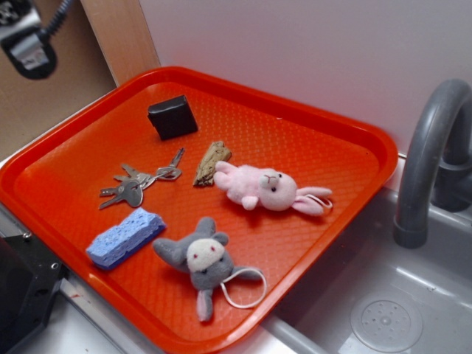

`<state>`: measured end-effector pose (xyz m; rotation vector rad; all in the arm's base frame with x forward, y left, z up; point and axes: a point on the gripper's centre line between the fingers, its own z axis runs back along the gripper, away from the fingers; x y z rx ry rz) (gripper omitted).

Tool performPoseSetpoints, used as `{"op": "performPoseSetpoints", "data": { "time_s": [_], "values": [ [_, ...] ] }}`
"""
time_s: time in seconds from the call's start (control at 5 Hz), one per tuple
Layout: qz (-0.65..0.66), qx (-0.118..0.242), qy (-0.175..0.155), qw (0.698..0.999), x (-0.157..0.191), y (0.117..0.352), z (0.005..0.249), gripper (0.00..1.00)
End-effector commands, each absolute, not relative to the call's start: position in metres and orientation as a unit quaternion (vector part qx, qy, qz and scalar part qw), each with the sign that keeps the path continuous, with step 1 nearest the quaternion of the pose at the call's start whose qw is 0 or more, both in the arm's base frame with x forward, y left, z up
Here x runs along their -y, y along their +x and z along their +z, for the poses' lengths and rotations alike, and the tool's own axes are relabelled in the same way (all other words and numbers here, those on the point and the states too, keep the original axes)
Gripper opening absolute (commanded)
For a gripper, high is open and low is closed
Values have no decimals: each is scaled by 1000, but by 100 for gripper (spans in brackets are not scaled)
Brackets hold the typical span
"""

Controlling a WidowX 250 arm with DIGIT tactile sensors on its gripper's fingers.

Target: Grab the gray animal.

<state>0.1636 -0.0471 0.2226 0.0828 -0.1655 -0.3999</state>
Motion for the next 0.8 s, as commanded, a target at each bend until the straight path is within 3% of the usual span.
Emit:
{"op": "performPoseSetpoints", "data": {
  "time_s": [0.0, 0.2, 0.4, 0.6],
  "values": [
    [-440, 62, 42, 895, 91, 175, 206, 100],
    [-551, 33, 39, 833, 110, 169, 176, 100],
    [-594, 29, 23, 804, 125, 166, 142, 100],
    [-596, 30, 27, 802, 137, 165, 116, 100]
  ]
}}
